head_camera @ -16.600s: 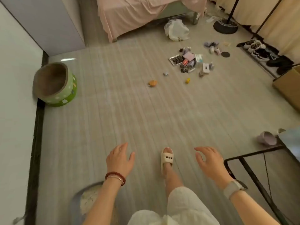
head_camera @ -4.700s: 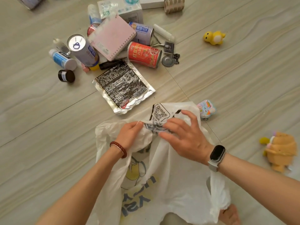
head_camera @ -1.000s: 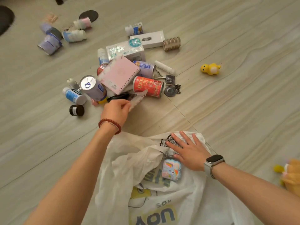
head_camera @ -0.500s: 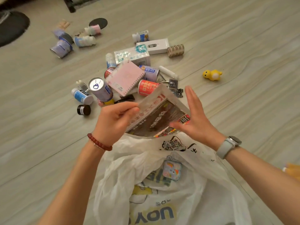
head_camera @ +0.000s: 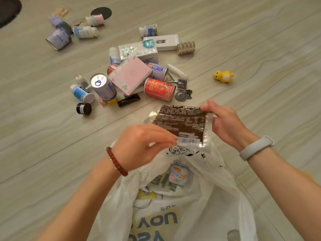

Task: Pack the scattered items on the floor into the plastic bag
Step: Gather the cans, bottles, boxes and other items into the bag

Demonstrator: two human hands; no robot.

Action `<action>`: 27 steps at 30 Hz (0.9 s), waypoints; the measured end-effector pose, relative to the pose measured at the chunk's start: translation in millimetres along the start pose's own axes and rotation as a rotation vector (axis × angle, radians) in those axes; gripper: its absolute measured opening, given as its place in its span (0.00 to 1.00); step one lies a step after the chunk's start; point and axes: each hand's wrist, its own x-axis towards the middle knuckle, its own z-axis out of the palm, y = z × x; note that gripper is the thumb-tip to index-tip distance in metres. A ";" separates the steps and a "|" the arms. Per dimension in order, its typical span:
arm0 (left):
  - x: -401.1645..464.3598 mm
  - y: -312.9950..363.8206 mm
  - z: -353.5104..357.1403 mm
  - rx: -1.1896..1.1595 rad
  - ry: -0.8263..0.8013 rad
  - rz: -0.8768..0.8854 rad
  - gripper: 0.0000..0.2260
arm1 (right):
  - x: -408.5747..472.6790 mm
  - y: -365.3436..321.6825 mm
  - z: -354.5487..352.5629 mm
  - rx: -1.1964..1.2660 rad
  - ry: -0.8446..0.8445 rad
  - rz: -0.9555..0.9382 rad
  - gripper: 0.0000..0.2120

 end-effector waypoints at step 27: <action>-58.7 -112.3 66.2 0.121 0.124 -1.051 0.11 | -45.8 7.8 -12.4 -0.383 -0.311 -0.108 0.12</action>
